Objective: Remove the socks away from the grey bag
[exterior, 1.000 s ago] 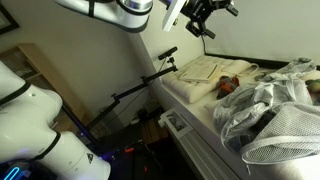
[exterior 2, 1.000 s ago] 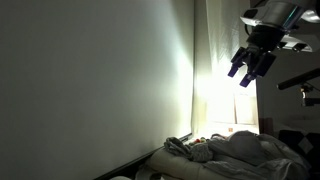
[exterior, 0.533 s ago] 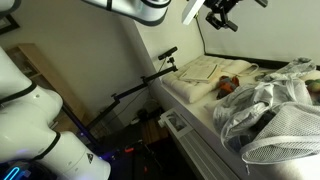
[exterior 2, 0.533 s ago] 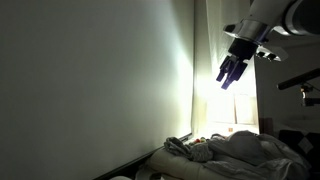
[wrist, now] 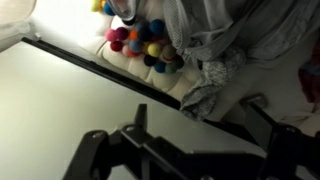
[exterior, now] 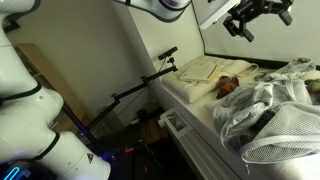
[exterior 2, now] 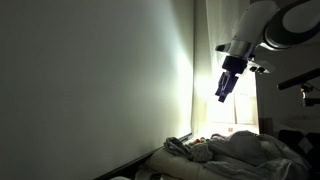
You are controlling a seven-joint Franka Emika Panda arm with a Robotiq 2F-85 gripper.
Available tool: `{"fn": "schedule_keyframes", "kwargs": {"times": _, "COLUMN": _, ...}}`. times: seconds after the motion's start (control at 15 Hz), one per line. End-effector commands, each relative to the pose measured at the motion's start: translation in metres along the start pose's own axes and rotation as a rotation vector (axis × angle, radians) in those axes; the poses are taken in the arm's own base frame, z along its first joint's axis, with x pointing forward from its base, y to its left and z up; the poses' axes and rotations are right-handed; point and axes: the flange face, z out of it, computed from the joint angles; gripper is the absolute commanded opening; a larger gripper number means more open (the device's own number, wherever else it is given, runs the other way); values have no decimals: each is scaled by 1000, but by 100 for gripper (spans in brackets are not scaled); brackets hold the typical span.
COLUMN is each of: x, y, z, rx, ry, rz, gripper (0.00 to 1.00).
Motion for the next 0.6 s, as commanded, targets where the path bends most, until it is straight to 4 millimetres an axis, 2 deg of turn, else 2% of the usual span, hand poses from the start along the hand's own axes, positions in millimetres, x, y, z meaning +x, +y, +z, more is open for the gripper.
{"fn": "schedule_keyframes", "kwargs": {"times": 0.0, "x": 8, "y": -8, "z": 11, "rx": 171, "ry": -58, "rz": -53, "gripper": 100}}
{"fn": "schedule_keyframes", "kwargs": {"times": 0.27, "x": 9, "y": -5, "z": 24, "rx": 276, "ry": -143, "rz": -60, "gripper": 100}}
{"fn": "schedule_keyframes", "kwargs": {"times": 0.53, "x": 8, "y": 17, "z": 37, "rx": 263, "ry": -195, "rz": -31, "gripper": 100}}
